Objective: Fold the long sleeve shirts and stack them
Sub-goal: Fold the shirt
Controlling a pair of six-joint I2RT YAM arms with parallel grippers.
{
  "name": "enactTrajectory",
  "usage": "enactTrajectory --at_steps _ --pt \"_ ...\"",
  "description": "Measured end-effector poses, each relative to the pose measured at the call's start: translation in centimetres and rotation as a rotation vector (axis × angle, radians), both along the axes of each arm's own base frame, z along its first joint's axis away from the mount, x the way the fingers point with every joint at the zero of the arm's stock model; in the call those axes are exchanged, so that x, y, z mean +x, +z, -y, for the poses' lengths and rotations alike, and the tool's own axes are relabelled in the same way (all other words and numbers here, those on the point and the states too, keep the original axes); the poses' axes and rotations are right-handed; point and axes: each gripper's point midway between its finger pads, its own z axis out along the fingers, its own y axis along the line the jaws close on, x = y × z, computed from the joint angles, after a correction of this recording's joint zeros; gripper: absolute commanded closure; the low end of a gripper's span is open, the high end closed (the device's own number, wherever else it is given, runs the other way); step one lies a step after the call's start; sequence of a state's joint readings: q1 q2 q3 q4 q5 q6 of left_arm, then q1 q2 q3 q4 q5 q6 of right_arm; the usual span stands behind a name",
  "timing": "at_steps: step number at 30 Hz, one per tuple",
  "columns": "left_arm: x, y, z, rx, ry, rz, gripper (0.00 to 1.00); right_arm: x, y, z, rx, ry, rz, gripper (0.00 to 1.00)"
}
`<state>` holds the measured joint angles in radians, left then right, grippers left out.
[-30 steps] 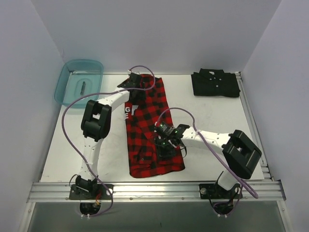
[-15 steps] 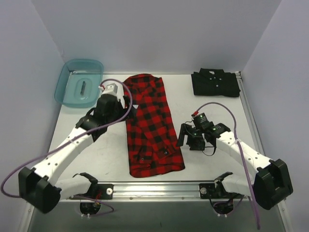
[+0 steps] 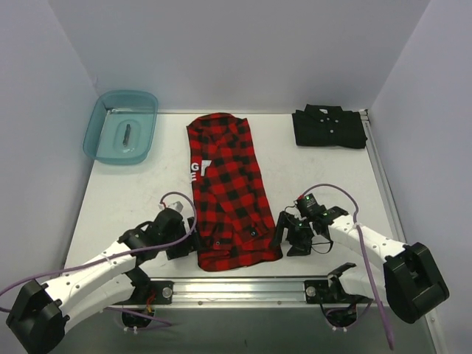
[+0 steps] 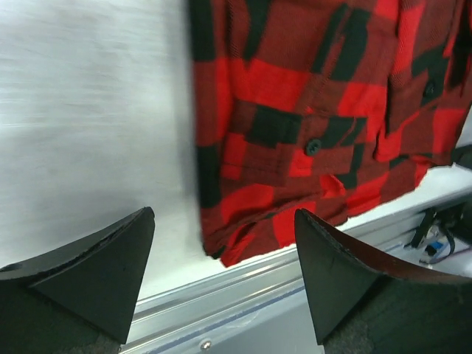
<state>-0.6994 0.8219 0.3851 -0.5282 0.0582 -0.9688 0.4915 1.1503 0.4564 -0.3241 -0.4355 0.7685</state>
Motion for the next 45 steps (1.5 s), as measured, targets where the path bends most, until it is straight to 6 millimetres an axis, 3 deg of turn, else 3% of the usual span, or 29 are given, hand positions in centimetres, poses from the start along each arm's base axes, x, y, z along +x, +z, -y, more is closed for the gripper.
enactTrajectory --at_steps 10,14,16,19,23,24,26,27,31,38,42,45 --pt "-1.5 -0.8 4.2 -0.075 -0.075 -0.043 0.19 0.7 0.2 -2.9 0.157 -0.017 -0.024 0.38" --pt "-1.8 -0.8 4.6 -0.086 -0.076 -0.047 0.27 0.6 0.1 -4.0 0.204 -0.004 -0.037 0.44" --pt "-2.0 -0.9 4.5 -0.093 -0.066 -0.053 0.33 0.4 0.0 -4.6 0.218 0.008 -0.044 0.53" --pt "-2.3 -1.2 4.2 -0.095 -0.058 -0.057 0.43 0.2 -0.2 -4.9 0.221 0.019 -0.051 0.62" --pt "-2.6 -1.7 3.9 -0.085 -0.046 -0.071 0.71 0.2 -0.7 -4.5 0.197 0.012 -0.05 0.76" --pt "-2.7 -1.9 3.7 -0.078 -0.046 -0.075 0.87 0.2 -0.8 -4.3 0.184 0.01 -0.049 0.86" --pt "-2.8 -2.2 3.4 -0.067 -0.042 -0.083 0.99 0.0 -1.1 -3.8 0.155 0.013 -0.047 0.94" --pt "-2.9 -2.2 3.4 -0.066 -0.045 -0.083 1.0 -0.1 -1.2 -3.6 0.141 0.015 -0.047 0.99" --pt "-3.2 -1.9 3.3 -0.072 -0.054 -0.087 1.0 -0.3 -1.0 -2.8 0.099 0.035 -0.036 1.0" --pt "-3.8 0.7 3.3 -0.133 -0.076 -0.053 1.0 -1.2 0.8 -2.6 0.088 0.107 -0.03 1.0" --pt "-3.5 2.7 3.5 -0.141 -0.078 -0.038 1.0 -0.5 3.0 -3.0 0.092 0.126 -0.001 1.0" --pt "-2.0 4.7 3.7 -0.14 -0.057 -0.011 1.0 1.3 5.6 -3.5 0.095 0.131 0.043 1.0"
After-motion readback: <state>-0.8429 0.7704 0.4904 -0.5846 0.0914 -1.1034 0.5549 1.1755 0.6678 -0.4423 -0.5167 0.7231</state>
